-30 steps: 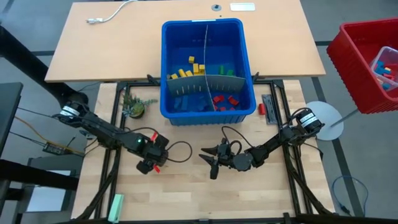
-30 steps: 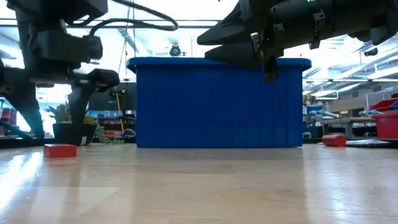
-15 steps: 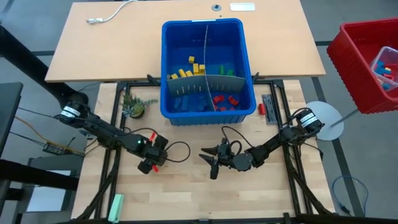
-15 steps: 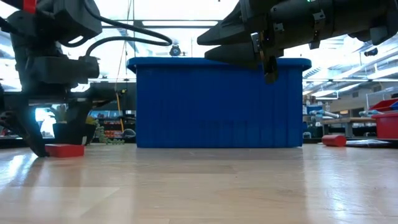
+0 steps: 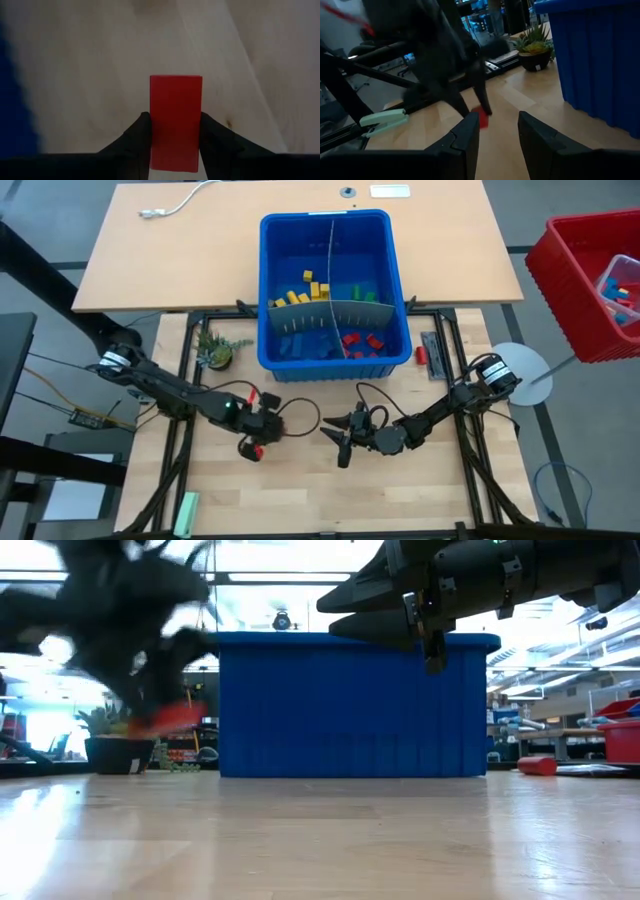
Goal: Sort blocks
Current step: Put the orange block with the other orange blocks into the blue bin
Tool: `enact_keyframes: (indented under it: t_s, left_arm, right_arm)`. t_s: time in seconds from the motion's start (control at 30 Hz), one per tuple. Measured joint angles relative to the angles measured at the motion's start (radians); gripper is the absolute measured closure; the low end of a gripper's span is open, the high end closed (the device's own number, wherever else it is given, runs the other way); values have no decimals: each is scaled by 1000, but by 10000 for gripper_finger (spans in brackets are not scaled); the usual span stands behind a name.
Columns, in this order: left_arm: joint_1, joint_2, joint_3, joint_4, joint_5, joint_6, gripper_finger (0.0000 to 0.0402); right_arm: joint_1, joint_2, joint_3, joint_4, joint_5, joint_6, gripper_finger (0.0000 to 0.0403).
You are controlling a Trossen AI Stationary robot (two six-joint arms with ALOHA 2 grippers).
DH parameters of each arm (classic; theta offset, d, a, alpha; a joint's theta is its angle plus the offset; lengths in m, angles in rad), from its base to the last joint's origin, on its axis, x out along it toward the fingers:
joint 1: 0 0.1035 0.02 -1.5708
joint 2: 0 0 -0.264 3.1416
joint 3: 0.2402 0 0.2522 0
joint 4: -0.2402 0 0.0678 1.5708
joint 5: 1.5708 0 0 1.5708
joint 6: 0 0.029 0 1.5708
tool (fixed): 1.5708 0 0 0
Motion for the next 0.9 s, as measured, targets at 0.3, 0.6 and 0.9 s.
enact_keyframes:
  t_s: [0.3, 0.6, 0.9]
  left_arm:
    - [100, -3, 384, 139, -259, 206, 267]
    - [344, 3, 497, 549, -162, 255, 267]
    - [501, 169, 497, 832, -68, 254, 267]
  right_arm:
    - [0, 0, 0, 0, 0, 0, 277]
    - [0, 0, 0, 0, 0, -1, 277]
    - [-2, 0, 0, 0, 0, -1, 277]
